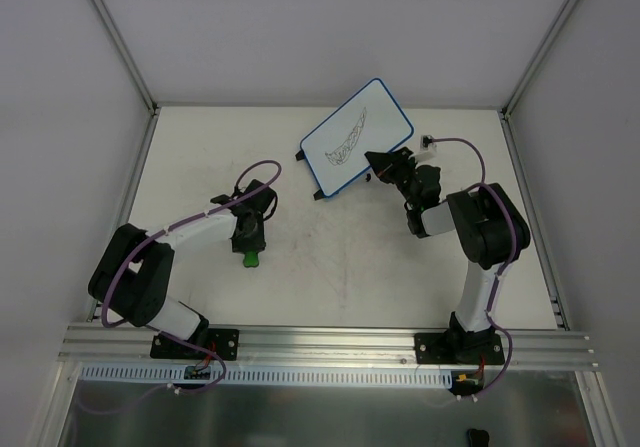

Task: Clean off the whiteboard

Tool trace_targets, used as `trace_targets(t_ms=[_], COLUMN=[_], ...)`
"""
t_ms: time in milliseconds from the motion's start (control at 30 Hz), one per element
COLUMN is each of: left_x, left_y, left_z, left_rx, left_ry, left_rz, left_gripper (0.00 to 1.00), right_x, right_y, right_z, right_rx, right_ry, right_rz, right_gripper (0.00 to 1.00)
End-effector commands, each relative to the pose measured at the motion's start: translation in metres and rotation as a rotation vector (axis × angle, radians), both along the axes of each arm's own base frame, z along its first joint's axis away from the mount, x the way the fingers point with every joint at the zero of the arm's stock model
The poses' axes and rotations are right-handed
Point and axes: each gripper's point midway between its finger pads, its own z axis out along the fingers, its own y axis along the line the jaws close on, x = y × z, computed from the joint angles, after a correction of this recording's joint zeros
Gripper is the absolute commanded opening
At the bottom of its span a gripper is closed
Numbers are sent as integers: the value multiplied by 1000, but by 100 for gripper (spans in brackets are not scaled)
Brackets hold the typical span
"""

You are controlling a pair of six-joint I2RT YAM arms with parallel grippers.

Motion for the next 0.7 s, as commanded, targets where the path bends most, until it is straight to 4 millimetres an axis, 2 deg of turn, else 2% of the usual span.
trace_targets(t_ms=[0,100,233,333,433,467,533,567,633,667], left_x=[6,6,5,13,38,53,72,90,107,126], left_y=[-4,-3,-4,-13,-34,-44,-55,-68,-86,-98], left_z=[15,16,12,26,60,82,104,126,147,162], left_rx=[2,3,5,-41,-117,-155,-182,-219,-277,-303], left_ry=[-44,-48,-33,-72,-170,-225,-281,-328,-358,-386], left_rz=[-24,-23,-25,-37,-87,-101,-122,-132,-157,-160], left_gripper=[29,22,20,17,6,5,5,5,4,4], right_x=[5,5,5,5,5,5,5,5,4,5], right_y=[3,2,3,3,2,3,3,4,5,5], right_z=[46,44,45,45,44,44,42,42,42,42], right_rx=[31,31,35,35,32,31,28,28,29,30], right_ry=[-202,-198,-198,-199,-198,-198,-196,-196,-196,-195], right_rz=[5,4,8,14,10,13,19,21,27,26], right_gripper=[0,0,0,0,0,0,0,0,0,0])
